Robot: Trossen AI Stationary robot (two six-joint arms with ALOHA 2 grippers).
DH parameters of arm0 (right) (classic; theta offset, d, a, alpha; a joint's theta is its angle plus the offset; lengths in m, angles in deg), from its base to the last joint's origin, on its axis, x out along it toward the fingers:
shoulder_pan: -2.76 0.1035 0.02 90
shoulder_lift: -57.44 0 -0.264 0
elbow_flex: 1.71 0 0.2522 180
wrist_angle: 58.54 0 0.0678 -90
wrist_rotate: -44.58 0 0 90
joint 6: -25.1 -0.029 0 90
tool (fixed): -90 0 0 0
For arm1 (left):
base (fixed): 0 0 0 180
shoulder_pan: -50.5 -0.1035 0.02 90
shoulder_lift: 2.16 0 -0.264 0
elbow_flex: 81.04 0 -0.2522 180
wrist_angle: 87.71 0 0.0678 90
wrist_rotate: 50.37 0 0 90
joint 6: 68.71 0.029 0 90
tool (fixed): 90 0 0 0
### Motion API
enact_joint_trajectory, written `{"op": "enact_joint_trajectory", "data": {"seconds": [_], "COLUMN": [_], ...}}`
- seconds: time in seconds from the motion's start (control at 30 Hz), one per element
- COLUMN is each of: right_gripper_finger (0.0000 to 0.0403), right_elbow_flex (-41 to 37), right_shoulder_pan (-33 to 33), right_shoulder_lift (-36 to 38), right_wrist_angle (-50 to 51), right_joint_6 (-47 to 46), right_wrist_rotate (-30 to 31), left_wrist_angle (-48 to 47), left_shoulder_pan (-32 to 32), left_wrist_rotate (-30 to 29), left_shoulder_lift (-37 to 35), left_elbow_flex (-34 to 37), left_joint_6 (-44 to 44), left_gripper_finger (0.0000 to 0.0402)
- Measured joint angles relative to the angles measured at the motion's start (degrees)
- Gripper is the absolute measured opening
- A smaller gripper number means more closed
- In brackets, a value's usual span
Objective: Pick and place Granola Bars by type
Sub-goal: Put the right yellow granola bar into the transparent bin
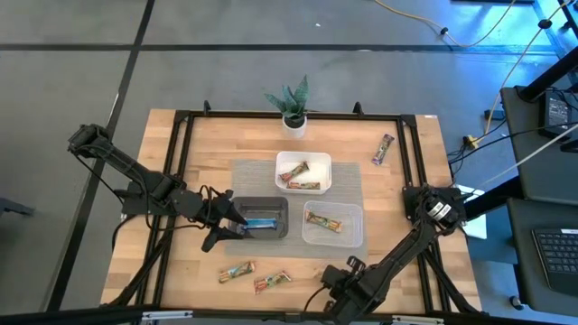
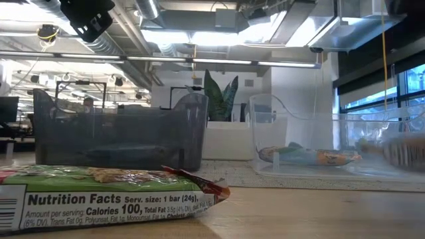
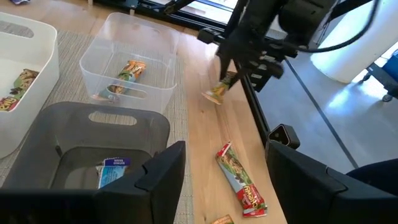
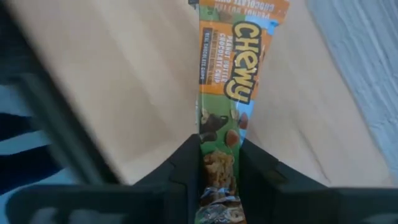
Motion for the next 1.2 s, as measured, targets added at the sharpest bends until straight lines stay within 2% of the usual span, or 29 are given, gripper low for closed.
{"op": "enact_joint_trajectory", "data": {"seconds": [0.17, 0.4, 0.5, 0.6, 0.67, 0.77, 0.93, 1.1, 1.2], "right_gripper_finger": [0.0084, 0.0088, 0.0089, 0.0089, 0.0089, 0.0089, 0.0089, 0.0089, 0.0089], "right_elbow_flex": [8.28, 24.05, 27.63, 27.58, 27.19, 22.69, 13.44, 5.23, 2.65], "right_shoulder_pan": [-1.59, -5.86, -7.72, -9.42, -10.72, -12.79, -14.68, -15.14, -15.14], "right_shoulder_lift": [0.06, 0.26, 0.44, 1.49, 1.65, 2.39, 3.18, 3.08, 3.10], "right_wrist_angle": [6.87, 32.72, 41.31, 39.24, 40.79, 40.36, 39.42, 33.82, 30.26], "right_joint_6": [4.79, 10.69, 14.55, 23.89, 25.35, 26.87, 27.37, 27.89, 28.75], "right_wrist_rotate": [4.85, 11.55, 14.09, 17.69, 18.00, 17.24, 12.93, 7.45, 6.58], "left_wrist_angle": [0.01, 0.01, 0.01, 0.03, 0.02, 0.49, 0.43, 0.47, 0.45], "left_shoulder_pan": [0.00, -0.02, -0.01, -0.02, 0.00, 0.00, 0.04, 0.04, 0.04], "left_wrist_rotate": [0.28, 0.39, 0.42, 0.41, 0.42, 0.52, 0.63, 0.61, 0.51], "left_shoulder_lift": [0.00, -0.01, 0.00, 0.01, 0.01, 0.01, 0.01, 0.01, 0.01], "left_elbow_flex": [0.00, 0.00, 0.00, 0.00, 0.00, 0.00, 0.00, 0.00, 0.00], "left_joint_6": [-0.04, -0.04, -1.26, -3.04, -3.58, -4.52, -4.52, -4.45, -4.45], "left_gripper_finger": [0.0211, 0.0213, 0.0214, 0.0212, 0.0211, 0.0211, 0.0210, 0.0210, 0.0210]}}
